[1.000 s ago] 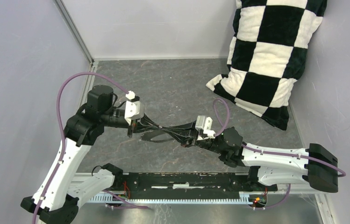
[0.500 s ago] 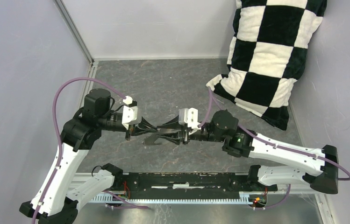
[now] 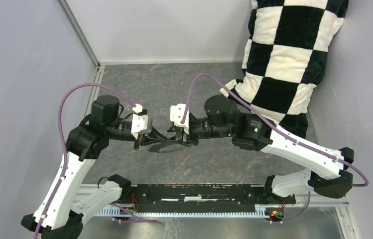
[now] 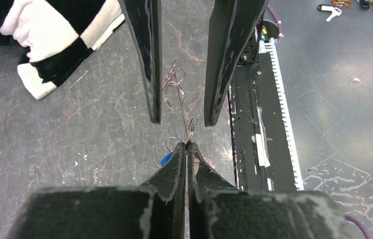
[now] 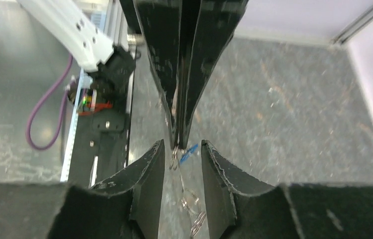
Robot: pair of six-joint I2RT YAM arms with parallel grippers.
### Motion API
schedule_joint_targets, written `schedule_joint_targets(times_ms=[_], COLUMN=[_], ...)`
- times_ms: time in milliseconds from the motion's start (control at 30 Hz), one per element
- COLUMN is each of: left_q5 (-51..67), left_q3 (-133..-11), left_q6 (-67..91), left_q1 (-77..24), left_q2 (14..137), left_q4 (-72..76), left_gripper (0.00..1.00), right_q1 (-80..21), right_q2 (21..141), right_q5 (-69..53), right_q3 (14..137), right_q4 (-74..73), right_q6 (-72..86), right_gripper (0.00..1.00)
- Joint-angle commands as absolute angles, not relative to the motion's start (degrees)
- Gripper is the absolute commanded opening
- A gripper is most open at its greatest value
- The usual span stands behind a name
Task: Put the keys on the keyring
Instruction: Adjust the key on the keyring.
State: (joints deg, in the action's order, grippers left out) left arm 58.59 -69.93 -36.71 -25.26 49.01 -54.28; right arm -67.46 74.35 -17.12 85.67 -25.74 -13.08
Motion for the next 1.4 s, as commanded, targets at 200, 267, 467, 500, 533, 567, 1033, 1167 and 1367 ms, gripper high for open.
schedule_joint_targets(times_ms=[200,267,467,500,533,567,1033,1167,1367], left_q5=[58.19,58.11,58.05,58.07,58.17,58.17,58.85,59.91,56.54], left_q3=[-69.8,-69.74,-69.53,-69.59,-69.61,-69.69,-70.24,-70.86,-73.62], left_q6=[-38.66,-38.74,-39.2,-39.16,-39.19,-39.2,-39.2,-37.68,-36.5], left_q1=[-25.4,-25.44,-25.46,-25.41,-25.4,-25.4,-25.4,-25.4,-25.4], left_q2=[48.6,48.54,48.76,48.79,48.87,48.91,48.57,48.45,47.18], left_q4=[-53.6,-53.6,-53.6,-53.61,-53.69,-53.66,-53.67,-53.7,-53.22], left_gripper=[0.02,0.02,0.02,0.02,0.02,0.02,0.02,0.22,0.55], right_q1=[-67.41,-67.4,-67.41,-67.41,-67.46,-67.41,-67.46,-67.41,-65.18], right_q2=[77.01,76.94,76.71,76.86,77.06,77.32,78.58,76.57,70.46], right_q5=[-16.71,-16.27,-16.43,-16.42,-16.53,-16.57,-16.23,-14.67,-18.44], right_q3=[90.6,90.54,89.44,89.47,89.55,89.62,89.41,86.38,78.18], right_q4=[-34.6,-33.73,-30.68,-30.45,-30.46,-30.49,-29.72,-27.18,-23.09], right_q6=[-13.84,-13.8,-13.27,-13.27,-13.27,-13.27,-13.07,-14.3,-18.49], right_gripper=[0.31,0.28,0.27,0.27,0.26,0.26,0.0,0.0,0.0])
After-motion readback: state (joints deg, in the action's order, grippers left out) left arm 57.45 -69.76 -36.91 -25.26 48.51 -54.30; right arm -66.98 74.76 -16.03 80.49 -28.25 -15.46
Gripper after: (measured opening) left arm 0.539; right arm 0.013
